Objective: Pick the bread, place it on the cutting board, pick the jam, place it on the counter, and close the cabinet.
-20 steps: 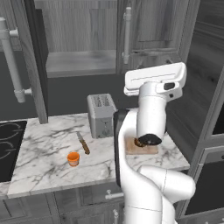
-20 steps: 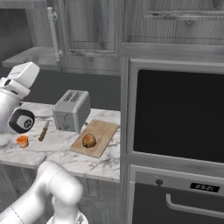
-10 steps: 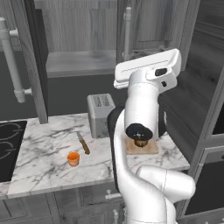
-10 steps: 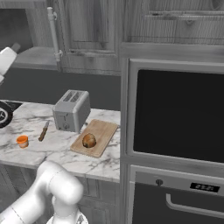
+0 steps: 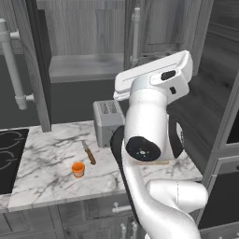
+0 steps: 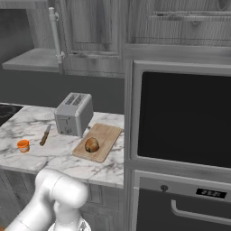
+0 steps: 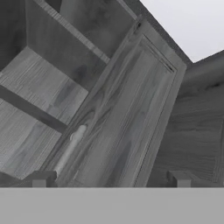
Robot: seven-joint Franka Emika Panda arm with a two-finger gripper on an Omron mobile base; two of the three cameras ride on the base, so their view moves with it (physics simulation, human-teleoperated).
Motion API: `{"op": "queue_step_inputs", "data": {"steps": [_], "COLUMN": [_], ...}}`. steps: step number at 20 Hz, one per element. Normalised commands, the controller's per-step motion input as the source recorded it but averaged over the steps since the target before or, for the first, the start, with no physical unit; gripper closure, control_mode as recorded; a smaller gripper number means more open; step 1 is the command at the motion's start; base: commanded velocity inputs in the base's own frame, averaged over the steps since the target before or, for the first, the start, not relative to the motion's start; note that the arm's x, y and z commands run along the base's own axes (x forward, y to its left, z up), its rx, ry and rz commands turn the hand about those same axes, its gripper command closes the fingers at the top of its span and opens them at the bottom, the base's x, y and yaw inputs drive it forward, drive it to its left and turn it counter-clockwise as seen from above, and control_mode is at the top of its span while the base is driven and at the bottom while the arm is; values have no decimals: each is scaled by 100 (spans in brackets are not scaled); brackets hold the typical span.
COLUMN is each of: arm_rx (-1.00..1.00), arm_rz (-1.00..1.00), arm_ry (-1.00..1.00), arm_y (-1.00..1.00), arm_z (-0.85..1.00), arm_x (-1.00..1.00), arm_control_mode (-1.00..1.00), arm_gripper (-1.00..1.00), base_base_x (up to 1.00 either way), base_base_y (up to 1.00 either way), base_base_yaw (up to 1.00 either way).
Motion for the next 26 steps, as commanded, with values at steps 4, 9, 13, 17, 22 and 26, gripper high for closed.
{"op": "queue_step_inputs", "data": {"steps": [4, 9, 13, 17, 22, 26], "arm_rx": [0, 5, 6, 10, 9, 9], "arm_rz": [0, 3, 5, 9, 12, 12], "arm_ry": [0, 0, -3, -6, -5, 0], "arm_y": [24, 14, 19, 17, 22, 33], "arm_z": [-18, -15, -17, -19, -13, -7], "arm_x": [-32, -22, -16, -6, -7, 0], "arm_control_mode": [-100, -100, -100, -100, -100, -100], "arm_gripper": [-100, -100, -100, -100, -100, -100], "base_base_x": [0, 0, 0, 0, 0, 0], "base_base_y": [0, 0, 0, 0, 0, 0], "base_base_yaw": [0, 0, 0, 0, 0, 0]}}
